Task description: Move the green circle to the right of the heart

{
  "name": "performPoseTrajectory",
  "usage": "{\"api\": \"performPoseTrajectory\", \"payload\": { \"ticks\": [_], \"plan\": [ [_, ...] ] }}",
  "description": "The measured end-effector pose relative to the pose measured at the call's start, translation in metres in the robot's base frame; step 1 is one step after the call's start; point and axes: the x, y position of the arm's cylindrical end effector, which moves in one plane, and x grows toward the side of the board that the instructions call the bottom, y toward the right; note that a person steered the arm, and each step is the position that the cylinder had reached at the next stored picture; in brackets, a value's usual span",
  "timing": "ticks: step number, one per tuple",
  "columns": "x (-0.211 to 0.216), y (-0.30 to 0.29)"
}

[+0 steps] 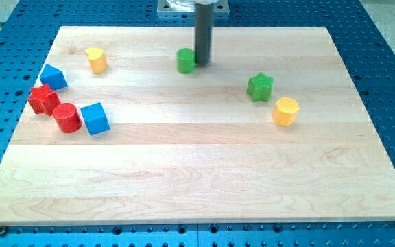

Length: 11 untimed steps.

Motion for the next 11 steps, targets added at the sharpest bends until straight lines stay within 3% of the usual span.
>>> {"api": "performPoseTrajectory", "payload": {
  "ticks": [1, 4, 6, 8, 9, 10, 11],
  "plan": [
    [0.009, -0.027],
    [0.090, -0.026],
    [0.037, -0.046],
    [0.053, -0.064],
    [0.020, -0.077],
    [0.021, -0.056],
    [0.000, 0.041]
  ]
}}
